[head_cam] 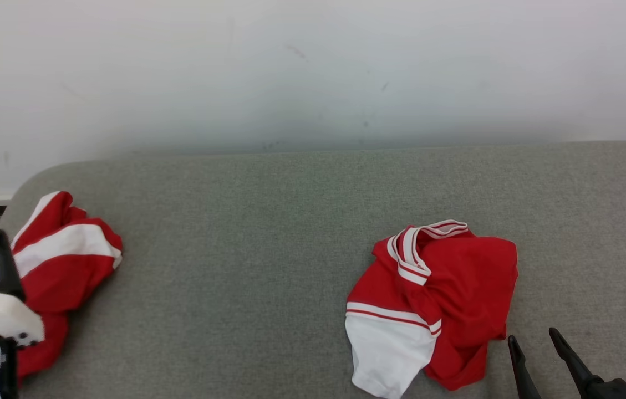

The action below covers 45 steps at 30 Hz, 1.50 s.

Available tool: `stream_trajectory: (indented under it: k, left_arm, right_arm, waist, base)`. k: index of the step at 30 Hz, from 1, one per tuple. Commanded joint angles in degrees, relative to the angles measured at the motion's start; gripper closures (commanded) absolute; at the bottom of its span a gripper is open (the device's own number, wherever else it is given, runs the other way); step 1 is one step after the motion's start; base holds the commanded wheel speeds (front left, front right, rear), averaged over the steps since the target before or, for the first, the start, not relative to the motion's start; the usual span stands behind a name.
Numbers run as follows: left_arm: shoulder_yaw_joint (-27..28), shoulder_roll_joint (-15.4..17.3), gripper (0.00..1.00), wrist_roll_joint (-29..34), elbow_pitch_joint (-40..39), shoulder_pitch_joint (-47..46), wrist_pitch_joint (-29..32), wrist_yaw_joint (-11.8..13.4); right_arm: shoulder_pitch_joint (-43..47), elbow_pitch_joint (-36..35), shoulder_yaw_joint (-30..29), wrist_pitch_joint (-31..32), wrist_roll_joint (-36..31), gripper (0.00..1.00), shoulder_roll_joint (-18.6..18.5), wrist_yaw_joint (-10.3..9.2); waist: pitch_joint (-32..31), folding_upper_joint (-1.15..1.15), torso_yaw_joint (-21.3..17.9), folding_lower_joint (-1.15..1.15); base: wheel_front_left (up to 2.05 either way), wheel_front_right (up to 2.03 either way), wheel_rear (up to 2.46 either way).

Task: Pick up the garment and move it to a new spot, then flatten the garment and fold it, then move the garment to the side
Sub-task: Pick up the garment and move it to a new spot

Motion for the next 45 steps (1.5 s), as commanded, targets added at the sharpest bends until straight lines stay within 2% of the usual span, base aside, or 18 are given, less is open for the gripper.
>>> stream_trajectory:
  k: [1, 4, 9, 18, 21, 26, 30, 39, 45]
  left_arm:
    - [-0.3, -1.6, 0.00, 0.0, -3.1, 0.9, -0.6, 0.7]
    - [-2.0, -4.0, 0.00, 1.4, -8.1, 1.3, -1.5, 1.5]
    - [-6.5, -7.9, 0.00, 3.2, -13.2, 2.1, -2.1, 0.5]
    - [-11.0, -13.7, 0.00, 6.2, -13.4, 7.3, -3.3, -0.6]
    - [-10.8, -14.8, 0.00, 6.7, -12.7, 9.3, -3.4, -1.1]
    - [-6.9, -19.0, 0.00, 9.5, -14.2, 15.2, -3.4, -3.1]
    - [-2.4, -22.3, 0.00, 13.9, -15.0, 19.6, -3.4, -6.1]
    - [7.6, -30.0, 0.00, 22.5, -14.0, 24.5, -3.4, -15.2]
    - [12.3, -33.3, 0.00, 26.3, -13.3, 25.6, -3.4, -19.8]
  right_arm:
    - [0.2, -0.4, 0.1, 0.0, -0.5, 0.00, -0.5, -0.10]
    - [0.2, -0.8, 0.4, 0.0, -0.7, 0.00, -0.9, -0.10]
    - [-0.4, -2.3, 0.8, 0.0, -0.6, 0.00, -1.1, -0.10]
    - [-0.5, -4.3, 1.3, 0.0, -0.8, 0.00, -2.1, -0.10]
    - [-0.2, -4.5, 1.2, 0.0, -0.6, 0.00, -2.4, -0.10]
    - [0.5, -4.4, 0.9, 0.0, -0.4, 0.00, -2.6, -0.10]
    - [1.2, -4.0, 1.0, 0.0, 0.4, 0.00, -2.6, -0.10]
    - [2.6, -2.6, 0.8, 0.0, 2.0, 0.00, -1.7, -0.10]
    - [2.8, -1.5, 1.1, 0.0, 2.8, 0.00, -1.9, -0.10]
  waist:
    - [-0.6, 0.00, 0.2, 0.00]
    - [-1.3, 0.00, 0.1, 0.00]
    - [-1.9, 0.00, -0.4, 0.00]
    - [-2.4, 0.00, -1.1, 0.00]
    - [-2.5, 0.00, -1.1, 0.00]
    - [-2.9, 0.00, -0.7, 0.00]
    - [-3.3, 0.00, -0.4, 0.00]
    - [-4.3, 0.00, -0.4, 0.00]
    - [-4.9, 0.00, -0.5, 0.00]
  base:
    - [0.00, 0.00, 0.00]
    - [0.00, 0.00, 0.00]
    - [0.00, 0.00, 0.00]
    - [0.00, 0.00, 0.00]
    - [0.00, 0.00, 0.00]
    - [0.00, 0.00, 0.00]
    - [0.00, 0.00, 0.00]
    - [0.00, 0.00, 0.00]
    - [0.00, 0.00, 0.00]
